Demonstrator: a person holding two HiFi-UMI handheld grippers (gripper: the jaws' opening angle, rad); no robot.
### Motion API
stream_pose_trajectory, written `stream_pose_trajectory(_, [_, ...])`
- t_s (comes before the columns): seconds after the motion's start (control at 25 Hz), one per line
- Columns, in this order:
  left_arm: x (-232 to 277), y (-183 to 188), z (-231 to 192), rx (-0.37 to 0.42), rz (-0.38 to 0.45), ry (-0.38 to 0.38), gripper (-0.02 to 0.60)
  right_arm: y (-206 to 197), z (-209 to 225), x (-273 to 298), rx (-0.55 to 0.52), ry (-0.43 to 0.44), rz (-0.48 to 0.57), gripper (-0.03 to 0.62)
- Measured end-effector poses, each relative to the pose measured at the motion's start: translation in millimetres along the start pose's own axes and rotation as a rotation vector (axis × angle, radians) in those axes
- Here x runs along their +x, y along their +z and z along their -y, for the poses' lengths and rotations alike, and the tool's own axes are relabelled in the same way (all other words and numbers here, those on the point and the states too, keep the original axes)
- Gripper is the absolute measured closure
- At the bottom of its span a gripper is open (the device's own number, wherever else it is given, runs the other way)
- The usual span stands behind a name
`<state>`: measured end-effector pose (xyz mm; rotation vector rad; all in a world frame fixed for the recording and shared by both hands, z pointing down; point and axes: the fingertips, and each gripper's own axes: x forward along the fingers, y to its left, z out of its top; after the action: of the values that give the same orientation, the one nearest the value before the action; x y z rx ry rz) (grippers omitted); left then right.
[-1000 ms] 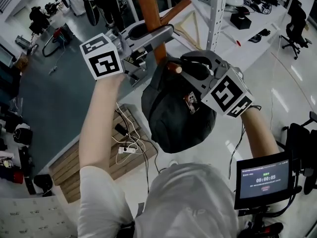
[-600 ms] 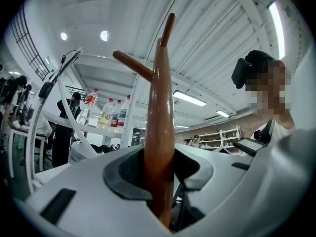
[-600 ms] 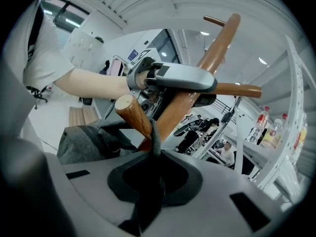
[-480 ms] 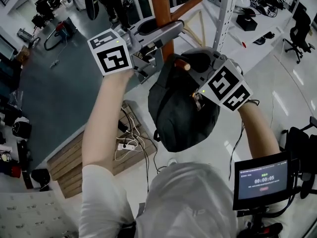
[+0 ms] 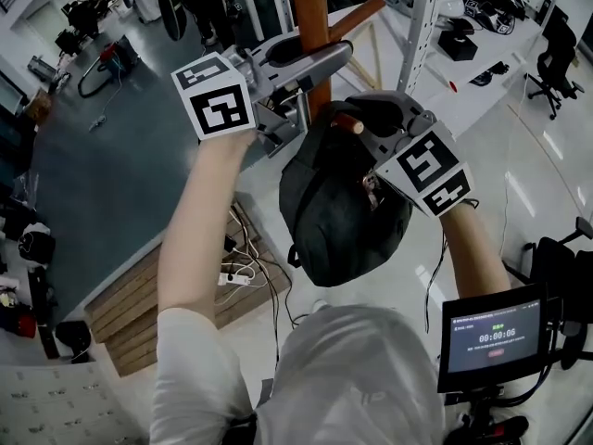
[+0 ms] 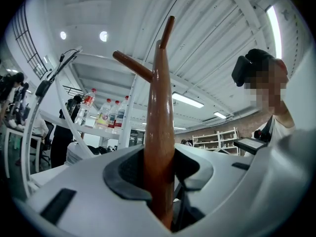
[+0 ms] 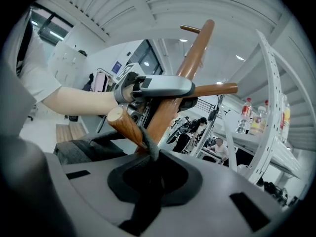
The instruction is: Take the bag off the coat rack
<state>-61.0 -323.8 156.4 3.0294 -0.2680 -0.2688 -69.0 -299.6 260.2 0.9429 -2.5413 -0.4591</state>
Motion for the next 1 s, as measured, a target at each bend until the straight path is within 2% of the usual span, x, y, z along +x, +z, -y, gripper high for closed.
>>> stream_pose_trajectory(0.32, [0,3,2,-0.004,0.003,0.009,0.44,24,5,-19,0.161,0.034,0.063,0.554])
stream_pose_trajectory(0.56, [0,2,0,-0.009,0.011,0.006,0.44,43,11,-46,0.186,0.038,0.12,0.554])
stream_pose_trajectory(1.0, [-6,-3,-13,-0.004,0.038,0.051,0.442,42,37,-109,0.216,-0.077,0.185,0.554])
